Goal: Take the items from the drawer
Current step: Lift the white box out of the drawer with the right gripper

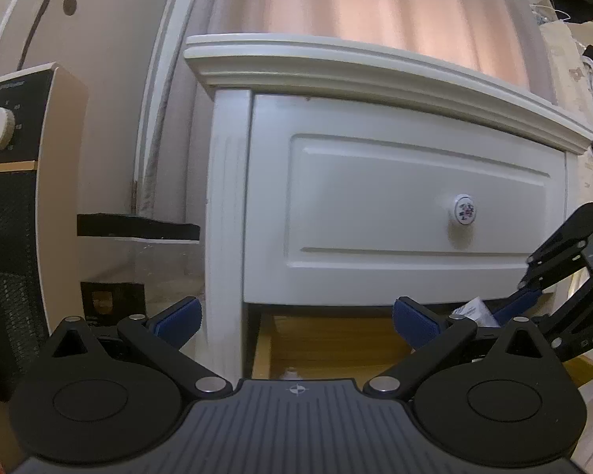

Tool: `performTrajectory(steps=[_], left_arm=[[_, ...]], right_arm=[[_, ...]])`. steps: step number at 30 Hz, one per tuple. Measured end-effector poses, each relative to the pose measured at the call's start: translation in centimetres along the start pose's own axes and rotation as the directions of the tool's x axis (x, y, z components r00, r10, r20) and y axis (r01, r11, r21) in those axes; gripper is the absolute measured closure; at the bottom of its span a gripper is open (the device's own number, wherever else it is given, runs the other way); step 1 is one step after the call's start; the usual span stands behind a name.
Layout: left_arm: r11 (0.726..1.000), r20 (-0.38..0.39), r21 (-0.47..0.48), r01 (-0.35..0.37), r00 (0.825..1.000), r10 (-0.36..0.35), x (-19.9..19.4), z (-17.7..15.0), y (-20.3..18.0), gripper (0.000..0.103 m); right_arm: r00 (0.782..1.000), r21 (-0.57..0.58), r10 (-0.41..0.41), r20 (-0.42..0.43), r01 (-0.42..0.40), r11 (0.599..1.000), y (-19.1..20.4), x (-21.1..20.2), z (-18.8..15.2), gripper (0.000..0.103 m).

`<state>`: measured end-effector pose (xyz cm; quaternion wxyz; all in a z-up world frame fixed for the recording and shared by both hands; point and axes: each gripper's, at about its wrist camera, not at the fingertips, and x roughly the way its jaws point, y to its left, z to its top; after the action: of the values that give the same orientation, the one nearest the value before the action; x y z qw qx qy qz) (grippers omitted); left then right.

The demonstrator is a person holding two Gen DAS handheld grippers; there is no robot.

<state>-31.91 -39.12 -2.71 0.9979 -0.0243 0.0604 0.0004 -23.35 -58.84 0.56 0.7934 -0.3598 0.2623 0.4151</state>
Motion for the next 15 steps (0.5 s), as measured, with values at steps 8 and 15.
performTrajectory(steps=[8,15], left_arm=[[1.000,-0.003,0.016,0.004,1.000,-0.004,-1.1,-0.3,-0.9,0.000],[1.000,0.005,0.016,0.002,1.000,-0.002,-3.2,-0.1,-0.8,0.000]], right_arm=[[0.992,0.146,-0.094,0.085,0.081,0.986,0.2,-2.5,-2.4,0.076],[0.968,0.270,-0.177,0.180,0.125,0.955,1.0,-4.8,-4.2,0.076]])
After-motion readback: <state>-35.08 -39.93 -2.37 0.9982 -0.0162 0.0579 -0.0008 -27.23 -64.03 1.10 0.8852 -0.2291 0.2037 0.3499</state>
